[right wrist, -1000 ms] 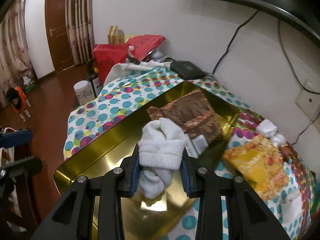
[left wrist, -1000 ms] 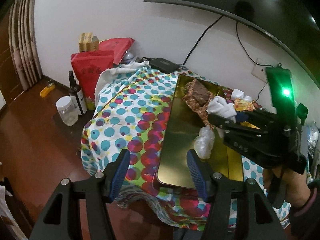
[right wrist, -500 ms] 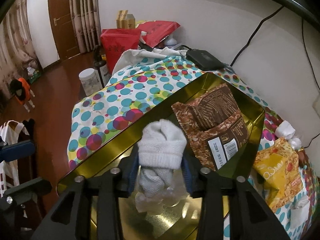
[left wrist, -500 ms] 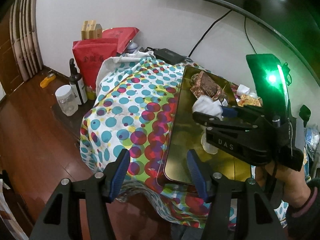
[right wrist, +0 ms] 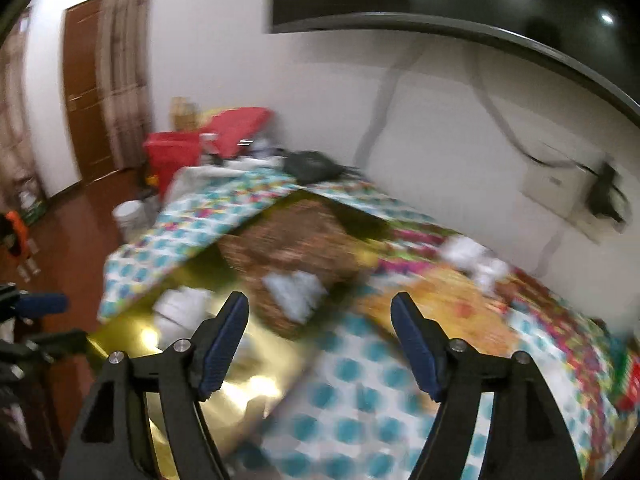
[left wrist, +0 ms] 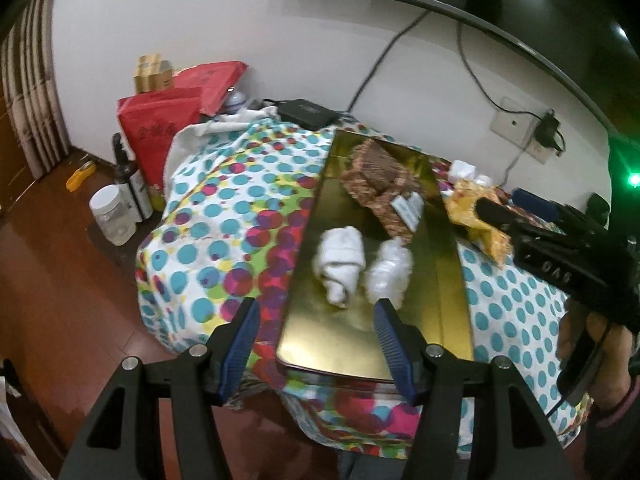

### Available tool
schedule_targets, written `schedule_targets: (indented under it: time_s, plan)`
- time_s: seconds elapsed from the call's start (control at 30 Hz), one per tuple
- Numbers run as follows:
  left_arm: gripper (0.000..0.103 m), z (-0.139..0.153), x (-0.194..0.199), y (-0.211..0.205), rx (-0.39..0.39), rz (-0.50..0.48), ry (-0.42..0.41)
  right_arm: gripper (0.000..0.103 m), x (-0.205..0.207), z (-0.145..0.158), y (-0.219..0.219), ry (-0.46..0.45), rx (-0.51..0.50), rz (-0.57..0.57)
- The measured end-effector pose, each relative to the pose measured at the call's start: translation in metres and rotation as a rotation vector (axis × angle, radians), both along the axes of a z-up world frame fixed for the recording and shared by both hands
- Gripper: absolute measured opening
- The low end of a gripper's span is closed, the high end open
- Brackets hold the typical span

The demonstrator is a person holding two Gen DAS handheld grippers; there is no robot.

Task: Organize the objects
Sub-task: 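Lower the white sock into the gold tray and open the right tool, then grasp the folded white towel with the right tool while the left tool reaches the yellow chip bag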

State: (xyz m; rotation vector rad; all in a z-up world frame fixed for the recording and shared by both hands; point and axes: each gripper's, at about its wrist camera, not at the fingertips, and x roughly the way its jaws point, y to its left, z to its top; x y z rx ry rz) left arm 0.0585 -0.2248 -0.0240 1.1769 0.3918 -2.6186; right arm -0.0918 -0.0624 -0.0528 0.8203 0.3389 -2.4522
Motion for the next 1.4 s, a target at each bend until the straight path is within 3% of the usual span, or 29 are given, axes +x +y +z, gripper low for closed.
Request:
schedule_targets:
  time_s: [0.27, 0.5, 1.07, 1.1, 1.13, 1.17, 1.4]
  plan:
    - [0.060, 0.003, -0.017, 0.049, -0.038, -0.114, -0.015, 0.075, -0.025, -0.020, 0.130, -0.015, 0.021, -0.280]
    - [0.060, -0.001, -0.034, 0.086, -0.064, -0.189, -0.044, 0.075, -0.048, -0.052, 0.201, -0.109, 0.016, -0.384]
    - [0.060, -0.030, -0.091, 0.177, -0.092, -0.358, -0.119, 0.074, -0.096, -0.084, 0.193, -0.148, 0.087, -0.309]
    - [0.060, -0.031, -0.094, 0.179, -0.090, -0.357, -0.120, 0.068, -0.098, -0.086, 0.193, -0.151, 0.087, -0.302]
    - [0.060, -0.033, -0.098, 0.181, -0.086, -0.356, -0.117, 0.049, -0.100, -0.087, 0.193, -0.152, 0.087, -0.297]
    - [0.060, -0.035, -0.101, 0.183, -0.083, -0.353, -0.113, 0.045, -0.101, -0.089, 0.193, -0.156, 0.088, -0.296]
    - [0.060, -0.038, -0.139, 0.190, -0.108, -0.343, -0.075, 0.040, -0.099, -0.090, 0.195, -0.119, 0.153, -0.296]
